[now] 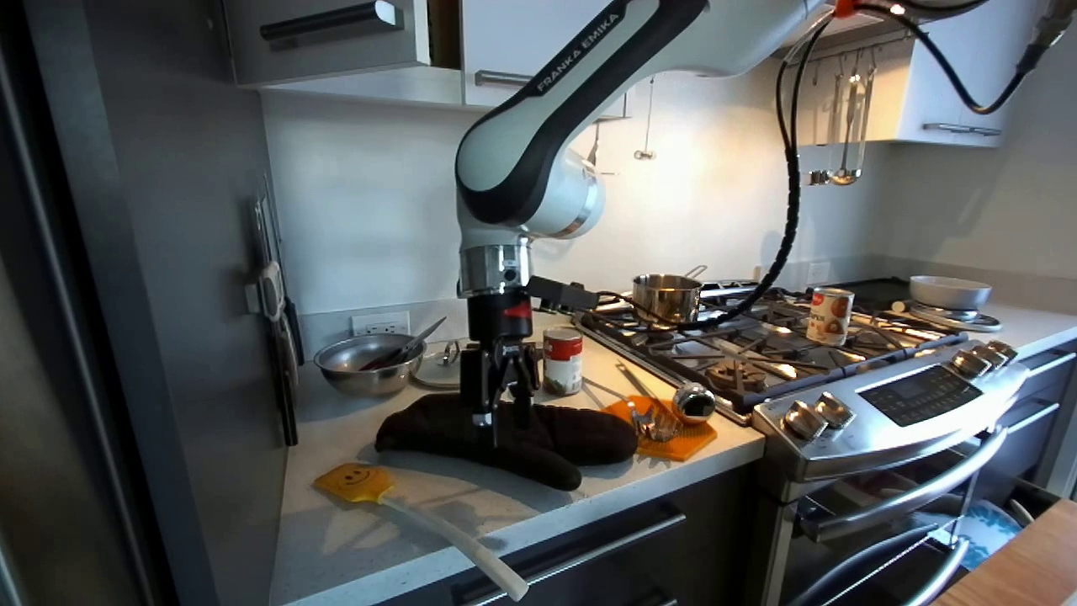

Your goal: Move the wooden spoon to the left

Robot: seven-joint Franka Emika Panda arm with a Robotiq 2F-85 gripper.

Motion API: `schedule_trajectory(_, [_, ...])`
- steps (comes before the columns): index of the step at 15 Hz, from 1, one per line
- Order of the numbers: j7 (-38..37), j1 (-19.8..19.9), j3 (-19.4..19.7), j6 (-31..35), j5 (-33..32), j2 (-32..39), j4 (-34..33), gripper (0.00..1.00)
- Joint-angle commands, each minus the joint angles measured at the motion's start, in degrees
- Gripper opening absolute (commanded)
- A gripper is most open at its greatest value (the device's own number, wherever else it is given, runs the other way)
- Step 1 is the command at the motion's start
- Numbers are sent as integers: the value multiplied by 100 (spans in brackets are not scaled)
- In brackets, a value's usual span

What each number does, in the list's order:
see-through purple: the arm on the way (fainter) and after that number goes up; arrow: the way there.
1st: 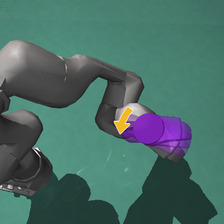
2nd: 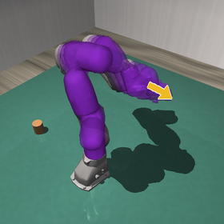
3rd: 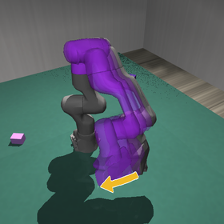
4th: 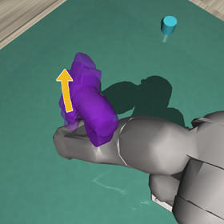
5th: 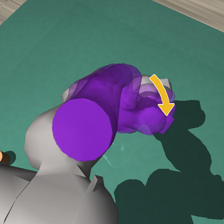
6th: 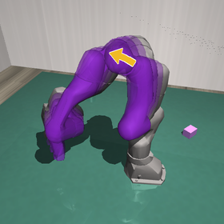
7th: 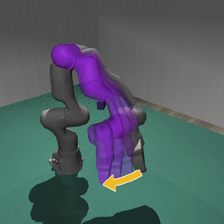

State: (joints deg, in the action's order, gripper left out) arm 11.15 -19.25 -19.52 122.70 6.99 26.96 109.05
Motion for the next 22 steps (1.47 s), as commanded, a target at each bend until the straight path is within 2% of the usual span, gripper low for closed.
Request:
schedule_trajectory(1, [-343, 62, 92, 645, -62, -1143, 1407, 100])
schedule_trajectory(6, [-874, 131, 101, 1039, 0, -2678, 2838, 100])
schedule_trajectory(8, [-1232, 132, 131, 959, -38, -3321, 3275, 100])
schedule_trajectory(12, [-1388, 86, 188, 717, 200, -4408, 3844, 100])
schedule_trajectory(13, [-1378, 70, 210, 685, 211, -4591, 3926, 100])
schedule_trajectory(19, [-1046, -155, 250, -453, 145, -5481, 4065, 100])
schedule_trajectory(20, [-1205, -35, 220, -230, 89, -5031, 3803, 100])
schedule_trajectory(22, [-1200, -56, 216, -284, 87, -5132, 3802, 100])
